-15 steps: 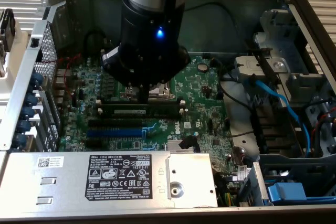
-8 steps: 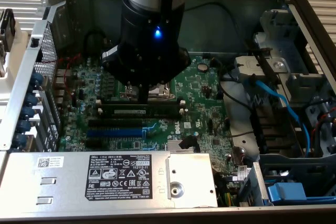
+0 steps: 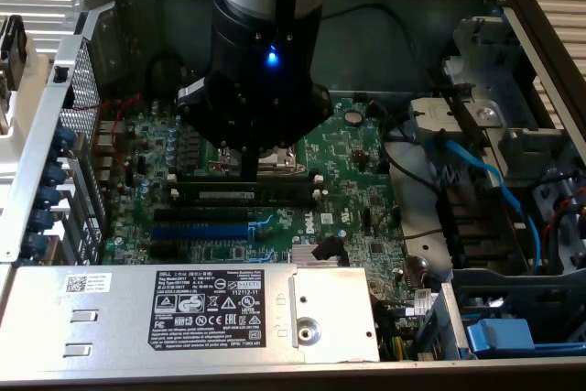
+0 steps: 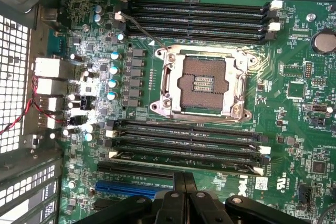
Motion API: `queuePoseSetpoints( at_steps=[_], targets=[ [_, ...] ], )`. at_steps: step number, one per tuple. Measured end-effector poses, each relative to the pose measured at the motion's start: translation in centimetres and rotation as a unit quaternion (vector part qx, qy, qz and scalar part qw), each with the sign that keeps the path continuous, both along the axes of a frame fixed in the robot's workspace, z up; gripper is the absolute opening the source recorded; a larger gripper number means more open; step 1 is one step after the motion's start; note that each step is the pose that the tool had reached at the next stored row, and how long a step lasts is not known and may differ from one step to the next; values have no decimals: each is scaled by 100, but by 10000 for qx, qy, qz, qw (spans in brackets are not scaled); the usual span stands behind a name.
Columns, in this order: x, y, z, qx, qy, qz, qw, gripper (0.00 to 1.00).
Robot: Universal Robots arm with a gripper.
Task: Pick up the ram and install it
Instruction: 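Press down the ram until it locks into place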
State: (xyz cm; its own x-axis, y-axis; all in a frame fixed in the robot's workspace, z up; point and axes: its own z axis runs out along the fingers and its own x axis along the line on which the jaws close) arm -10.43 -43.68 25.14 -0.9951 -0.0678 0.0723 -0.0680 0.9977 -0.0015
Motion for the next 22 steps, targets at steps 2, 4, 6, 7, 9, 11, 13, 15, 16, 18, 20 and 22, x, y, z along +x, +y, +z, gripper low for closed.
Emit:
queuePoseSetpoints(
  at_steps=[2, 4, 6, 7, 9, 11, 13, 15, 16, 18, 20, 22],
  targets=[
    [0, 0, 0, 0, 0, -1, 10000, 10],
    [1, 1, -1, 1, -1, -11, 10000, 10],
    [23, 1, -1, 1, -1, -24, 10000, 10],
    [37, 1, 0, 0, -1, -28, 10000, 10],
    [54, 1, 0, 0, -1, -31, 10000, 10],
    [63, -2, 0, 1, -3, -34, 10000, 10],
    [73, -13, 1, 0, -3, -37, 10000, 10],
    [75, -24, 1, 1, -3, -47, 10000, 10],
    [75, -30, 1, 1, -3, -54, 10000, 10],
    [74, -36, 1, 0, -3, -71, 10000, 10],
    [74, -43, 1, 0, -3, -77, 10000, 10],
    [75, -44, 1, 0, -3, -83, 10000, 10]
  ],
)
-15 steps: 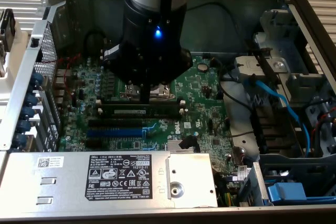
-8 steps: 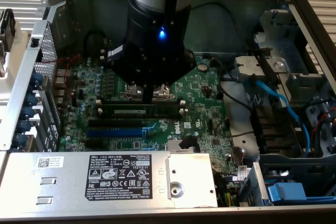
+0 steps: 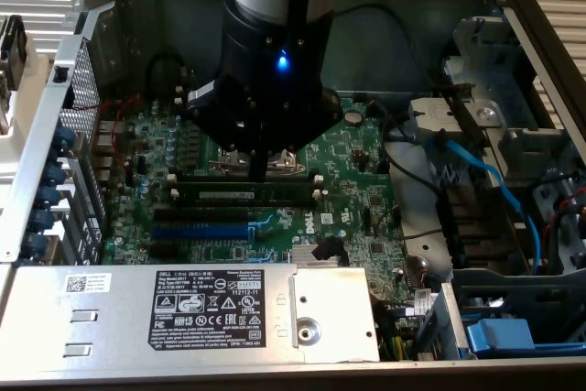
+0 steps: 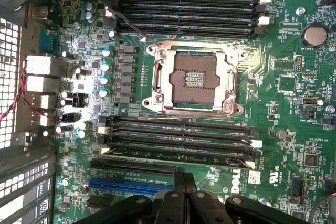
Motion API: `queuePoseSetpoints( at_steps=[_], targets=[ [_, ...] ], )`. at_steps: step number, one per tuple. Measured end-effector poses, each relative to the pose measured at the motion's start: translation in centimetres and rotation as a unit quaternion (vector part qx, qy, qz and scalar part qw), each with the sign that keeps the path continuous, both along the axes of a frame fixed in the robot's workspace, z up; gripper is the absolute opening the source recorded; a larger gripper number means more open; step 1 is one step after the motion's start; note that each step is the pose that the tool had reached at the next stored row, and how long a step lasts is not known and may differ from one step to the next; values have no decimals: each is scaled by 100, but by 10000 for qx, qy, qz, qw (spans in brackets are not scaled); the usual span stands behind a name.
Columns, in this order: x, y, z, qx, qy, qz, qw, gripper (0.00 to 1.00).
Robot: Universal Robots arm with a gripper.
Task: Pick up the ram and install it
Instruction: 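Press down the ram until it locks into place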
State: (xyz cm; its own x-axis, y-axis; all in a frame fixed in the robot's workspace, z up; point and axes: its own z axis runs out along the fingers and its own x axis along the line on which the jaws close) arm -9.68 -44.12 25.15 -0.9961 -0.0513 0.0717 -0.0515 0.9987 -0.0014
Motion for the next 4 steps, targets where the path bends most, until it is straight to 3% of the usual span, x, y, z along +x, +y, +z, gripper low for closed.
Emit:
queuePoseSetpoints(
  at_steps=[4],
  targets=[
    [0, -1, 0, 0, 0, -3, 10000, 10]
  ],
)
